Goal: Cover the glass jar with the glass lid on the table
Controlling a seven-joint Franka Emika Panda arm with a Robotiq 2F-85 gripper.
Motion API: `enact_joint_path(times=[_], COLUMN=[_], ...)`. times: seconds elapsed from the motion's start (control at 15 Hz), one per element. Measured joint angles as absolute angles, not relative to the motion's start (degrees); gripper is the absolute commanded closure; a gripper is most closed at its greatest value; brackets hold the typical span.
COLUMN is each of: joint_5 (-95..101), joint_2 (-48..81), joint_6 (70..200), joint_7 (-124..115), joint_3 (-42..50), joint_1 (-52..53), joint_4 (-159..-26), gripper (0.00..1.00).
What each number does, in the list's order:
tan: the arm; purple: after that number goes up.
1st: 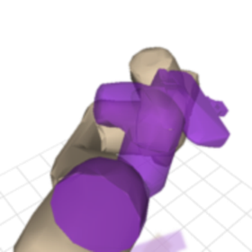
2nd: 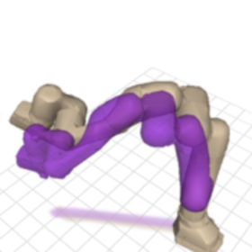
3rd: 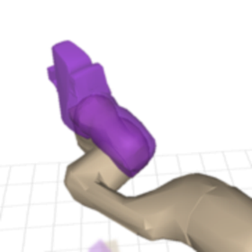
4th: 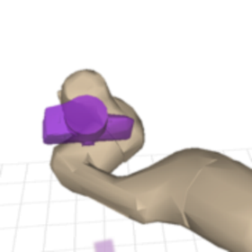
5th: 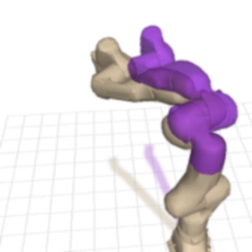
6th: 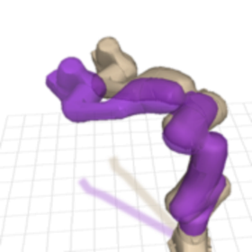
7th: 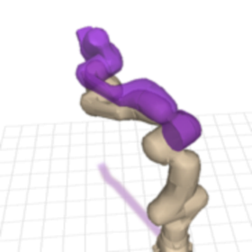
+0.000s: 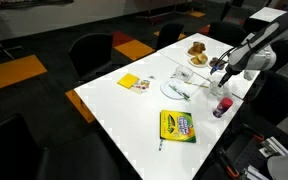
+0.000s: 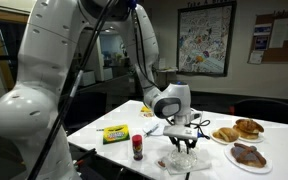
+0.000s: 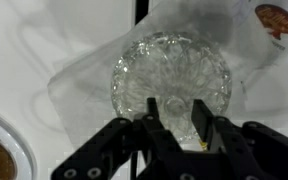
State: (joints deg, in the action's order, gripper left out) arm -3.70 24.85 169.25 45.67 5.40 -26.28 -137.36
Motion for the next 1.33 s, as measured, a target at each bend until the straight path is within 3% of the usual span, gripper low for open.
enact_joint_path(times=[0.13, 1.33], joint_5=[-2.4, 1.2], joint_2=[24.4, 23.7], joint_6=[169.4, 168.1], joint_7=[44.6, 35.5], joint_3=[5.4, 5.5], joint_1=[-26.3, -26.0], joint_4=[-137.4, -136.4], gripper=[0.96, 0.96])
